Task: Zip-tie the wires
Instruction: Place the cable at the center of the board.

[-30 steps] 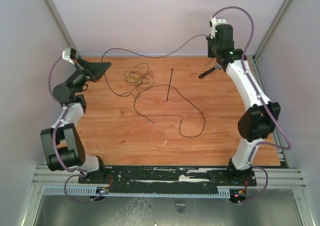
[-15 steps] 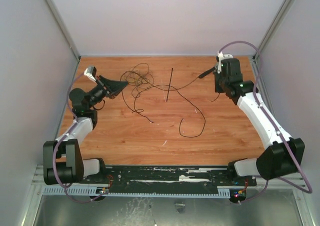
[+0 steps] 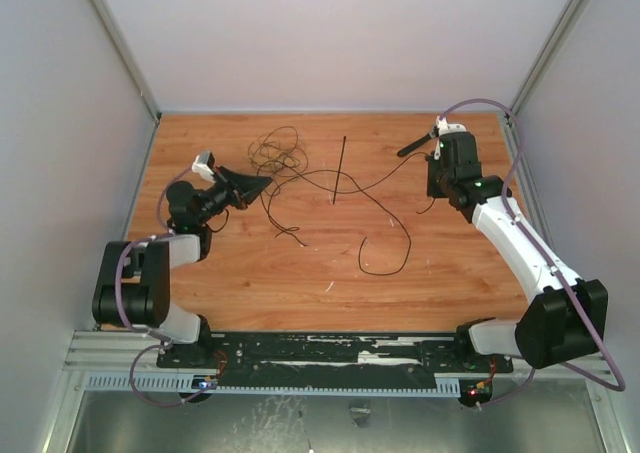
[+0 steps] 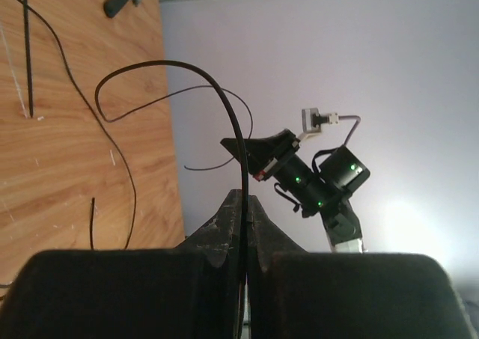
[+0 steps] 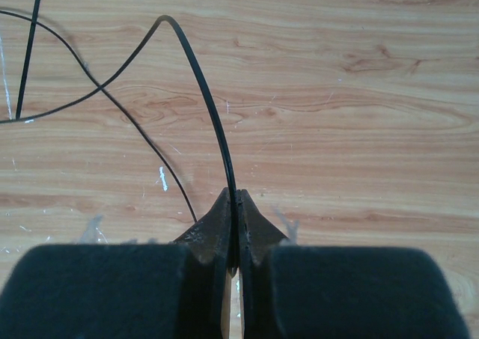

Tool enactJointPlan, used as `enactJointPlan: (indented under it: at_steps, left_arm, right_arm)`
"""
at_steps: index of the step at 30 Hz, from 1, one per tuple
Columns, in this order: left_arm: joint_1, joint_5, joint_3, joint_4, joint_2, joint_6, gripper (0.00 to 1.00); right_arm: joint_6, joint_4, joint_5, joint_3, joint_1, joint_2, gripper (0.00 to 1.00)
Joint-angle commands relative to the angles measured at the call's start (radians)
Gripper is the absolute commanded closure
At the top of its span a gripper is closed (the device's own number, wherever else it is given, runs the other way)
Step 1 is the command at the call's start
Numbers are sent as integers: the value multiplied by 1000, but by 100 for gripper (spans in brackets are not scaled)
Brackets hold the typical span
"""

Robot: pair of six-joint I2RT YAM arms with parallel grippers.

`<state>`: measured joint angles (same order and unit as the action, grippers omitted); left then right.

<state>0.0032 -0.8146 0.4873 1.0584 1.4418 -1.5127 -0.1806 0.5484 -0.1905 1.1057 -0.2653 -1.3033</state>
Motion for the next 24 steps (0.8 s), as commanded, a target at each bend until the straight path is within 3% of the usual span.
enactJointPlan:
  at_steps: [1, 8, 10, 18, 24]
  left_arm:
    - [-5, 48, -3, 205, 104, -94, 97]
    - [-2, 72, 7, 477, 349, -189, 99]
    - [-2, 72, 18, 482, 391, -169, 100]
    - [24, 112, 30, 125, 313, 97, 99]
    - [45, 183, 1, -28, 277, 230, 97]
  right_arm:
    - [-24, -46, -24, 10, 11, -2, 100]
    - [-15, -41, -26, -10, 16, 1, 100]
    - [-9, -41, -35, -16, 17, 8, 100]
    - [1, -49, -74, -31, 18, 6, 100]
    - [5, -60, -86, -41, 18, -10, 100]
